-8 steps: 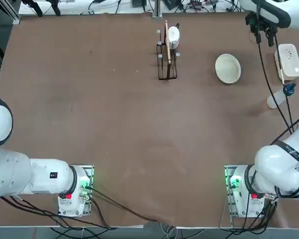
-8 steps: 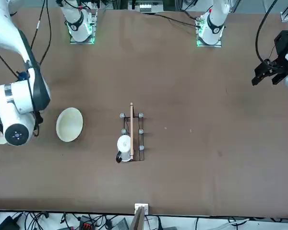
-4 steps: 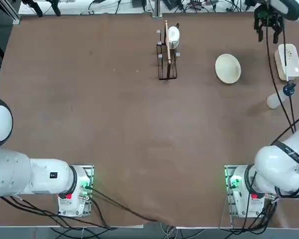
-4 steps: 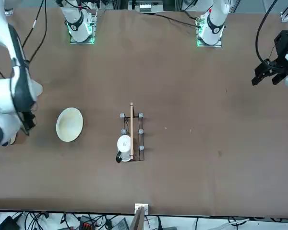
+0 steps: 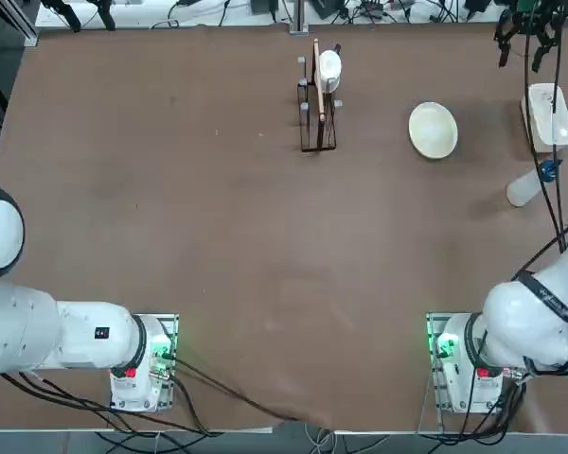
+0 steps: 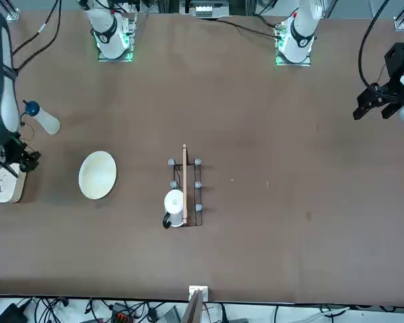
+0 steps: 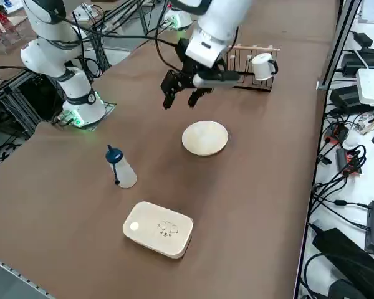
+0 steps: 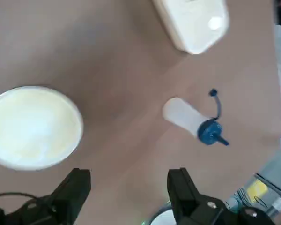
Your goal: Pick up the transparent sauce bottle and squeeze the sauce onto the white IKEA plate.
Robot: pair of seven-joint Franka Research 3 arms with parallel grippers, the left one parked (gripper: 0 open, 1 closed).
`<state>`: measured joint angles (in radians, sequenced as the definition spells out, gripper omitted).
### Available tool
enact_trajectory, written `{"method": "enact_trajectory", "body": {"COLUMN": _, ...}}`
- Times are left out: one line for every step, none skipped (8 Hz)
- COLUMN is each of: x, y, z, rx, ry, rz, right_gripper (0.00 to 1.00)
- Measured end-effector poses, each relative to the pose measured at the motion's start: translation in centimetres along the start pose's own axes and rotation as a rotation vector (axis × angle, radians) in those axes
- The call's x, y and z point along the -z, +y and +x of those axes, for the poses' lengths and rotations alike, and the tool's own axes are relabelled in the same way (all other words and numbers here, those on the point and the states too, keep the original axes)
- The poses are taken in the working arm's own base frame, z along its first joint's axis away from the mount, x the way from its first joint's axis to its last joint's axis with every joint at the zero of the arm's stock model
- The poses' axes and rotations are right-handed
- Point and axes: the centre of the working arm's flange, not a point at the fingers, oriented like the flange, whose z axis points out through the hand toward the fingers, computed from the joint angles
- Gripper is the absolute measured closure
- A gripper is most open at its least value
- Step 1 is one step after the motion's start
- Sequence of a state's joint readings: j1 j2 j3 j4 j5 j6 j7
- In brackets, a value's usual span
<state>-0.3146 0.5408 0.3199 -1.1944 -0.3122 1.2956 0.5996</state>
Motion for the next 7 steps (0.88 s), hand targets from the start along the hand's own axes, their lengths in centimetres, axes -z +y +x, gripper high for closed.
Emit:
{"method": "enact_trajectory", "body": {"x": 1.7, "y": 0.1, "z": -1.1, "rx": 0.059, "ry": 0.007, "rz": 0.068, "right_gripper": 0.00}}
{"method": "enact_trajectory", "body": {"x": 3.1, "y": 0.1, "z": -2.4, "rx": 0.113, "ry": 0.017, "rz": 0.139, "right_gripper": 0.00}}
{"method": "enact_trajectory", "body": {"x": 4.5, "y": 0.2, "z": -4.0, "rx": 0.180, "ry": 0.027, "rz": 0.199, "right_gripper": 0.00}}
{"method": "enact_trajectory", "body": {"x": 5.7, "y": 0.6, "z": -5.8, "rx": 0.257, "ry": 0.043, "rz": 0.240, "right_gripper": 0.00}}
{"method": "enact_trajectory", "body": {"x": 6.8, "y": 1.2, "z": -7.2, "rx": 0.326, "ry": 0.078, "rz": 0.268, "right_gripper": 0.00}}
{"method": "enact_trajectory", "body": {"x": 7.8, "y": 1.3, "z": -8.8, "rx": 0.384, "ry": 0.122, "rz": 0.284, "right_gripper": 0.00}}
{"method": "enact_trajectory", "body": {"x": 8.4, "y": 0.8, "z": -11.0, "rx": 0.452, "ry": 0.168, "rz": 0.285, "right_gripper": 0.00}}
